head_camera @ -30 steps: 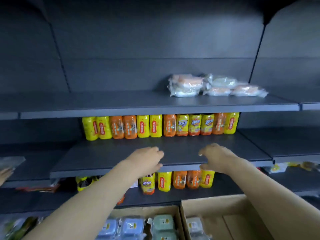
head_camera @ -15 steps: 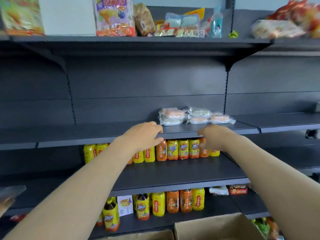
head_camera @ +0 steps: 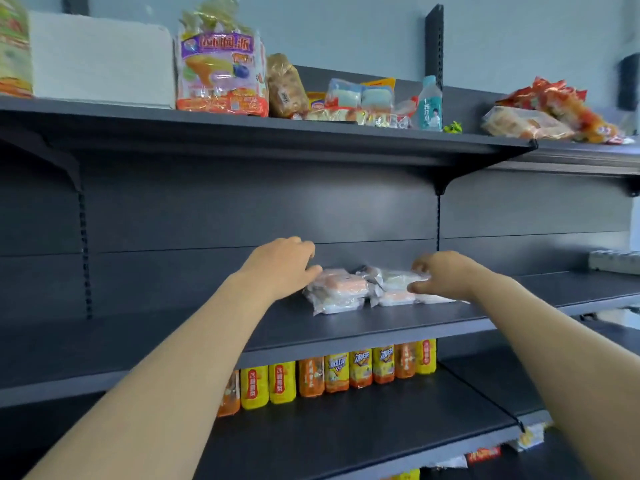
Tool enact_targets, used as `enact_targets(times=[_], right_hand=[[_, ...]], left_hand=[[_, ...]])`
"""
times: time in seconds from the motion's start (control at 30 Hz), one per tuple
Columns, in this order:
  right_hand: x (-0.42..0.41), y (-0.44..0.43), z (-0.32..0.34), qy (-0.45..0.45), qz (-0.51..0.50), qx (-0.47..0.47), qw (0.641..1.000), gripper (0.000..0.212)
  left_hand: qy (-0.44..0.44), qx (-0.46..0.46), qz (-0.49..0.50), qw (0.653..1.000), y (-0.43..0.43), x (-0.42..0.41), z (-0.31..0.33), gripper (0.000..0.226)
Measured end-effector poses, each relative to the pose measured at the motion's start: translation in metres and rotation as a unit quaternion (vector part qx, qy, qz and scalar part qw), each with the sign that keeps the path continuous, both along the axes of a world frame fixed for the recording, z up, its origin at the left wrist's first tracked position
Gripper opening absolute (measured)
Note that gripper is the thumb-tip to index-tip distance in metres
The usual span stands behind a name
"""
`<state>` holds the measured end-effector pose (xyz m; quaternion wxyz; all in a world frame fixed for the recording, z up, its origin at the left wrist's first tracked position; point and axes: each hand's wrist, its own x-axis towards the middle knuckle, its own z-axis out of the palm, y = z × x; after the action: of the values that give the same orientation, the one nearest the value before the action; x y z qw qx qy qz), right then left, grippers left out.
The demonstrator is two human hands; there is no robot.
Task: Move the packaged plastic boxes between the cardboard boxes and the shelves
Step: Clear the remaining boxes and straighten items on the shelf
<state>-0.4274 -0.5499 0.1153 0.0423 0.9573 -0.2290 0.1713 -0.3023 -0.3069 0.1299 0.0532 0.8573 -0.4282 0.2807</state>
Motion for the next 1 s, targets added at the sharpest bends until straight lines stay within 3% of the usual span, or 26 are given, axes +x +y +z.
enact_targets(times=[0.3,0.43,0.63,1.0], right_hand=[[0.036,-0.040,0.009,-0.073,0.004,0.045,0.996,0.054],[0.060,-0.077,0.003,-0.059,0.019,0.040,0.997,0.055],[0.104,-0.165,-0.023,0.033,0.044,-0.037,0.998,0.050],[0.182,-0.303,-0.060,0.030,0.094,-0.023,0.995,0.047]], left_hand=[[0.029,-0.026,0.026,0.999,-0.064,0.055,-0.025,0.035],[0.045,-0.012,0.051,0.998,-0.100,0.068,-0.038,0.034],[0.066,-0.017,0.129,0.989,-0.171,0.093,-0.052,0.036],[0.110,-0.092,0.269,0.952,-0.304,0.147,-0.084,0.041]])
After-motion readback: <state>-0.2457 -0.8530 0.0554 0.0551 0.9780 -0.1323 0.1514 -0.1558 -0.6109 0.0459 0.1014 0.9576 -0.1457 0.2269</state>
